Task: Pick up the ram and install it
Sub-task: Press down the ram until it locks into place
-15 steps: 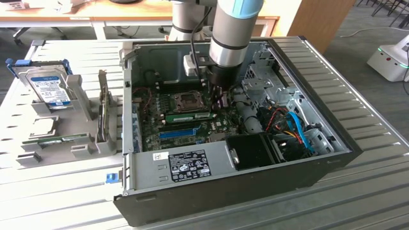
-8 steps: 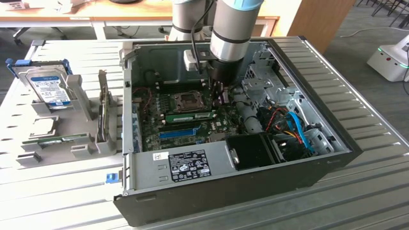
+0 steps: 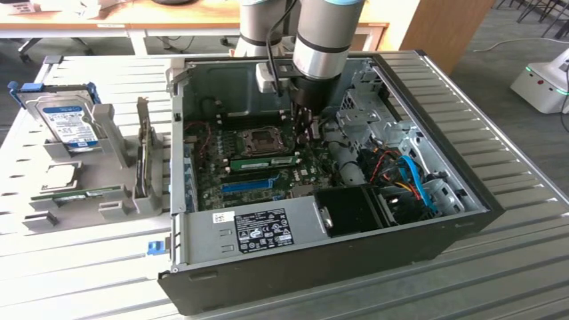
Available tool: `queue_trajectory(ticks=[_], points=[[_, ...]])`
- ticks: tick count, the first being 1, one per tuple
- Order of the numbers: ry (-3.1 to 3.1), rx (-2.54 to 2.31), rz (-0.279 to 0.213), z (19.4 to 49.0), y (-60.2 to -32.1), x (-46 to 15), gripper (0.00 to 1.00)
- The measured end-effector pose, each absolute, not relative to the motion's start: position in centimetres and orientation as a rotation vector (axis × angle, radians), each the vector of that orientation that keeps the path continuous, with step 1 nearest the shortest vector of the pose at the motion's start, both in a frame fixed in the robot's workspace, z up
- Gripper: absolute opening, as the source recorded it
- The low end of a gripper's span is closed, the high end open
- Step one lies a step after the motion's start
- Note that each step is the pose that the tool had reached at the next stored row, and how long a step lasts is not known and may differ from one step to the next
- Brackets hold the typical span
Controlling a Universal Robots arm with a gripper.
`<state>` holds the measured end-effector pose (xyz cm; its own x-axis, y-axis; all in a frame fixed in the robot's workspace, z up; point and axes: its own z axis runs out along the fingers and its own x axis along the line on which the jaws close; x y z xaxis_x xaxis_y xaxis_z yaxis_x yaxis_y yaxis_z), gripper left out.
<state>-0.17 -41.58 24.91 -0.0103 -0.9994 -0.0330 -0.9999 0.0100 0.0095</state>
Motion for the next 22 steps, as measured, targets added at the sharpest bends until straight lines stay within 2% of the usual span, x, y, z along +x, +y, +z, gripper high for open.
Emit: queue_trajectory(ticks=[22], points=[[2.221, -2.198, 0.047, 24.9, -41.6, -1.8, 0.11]])
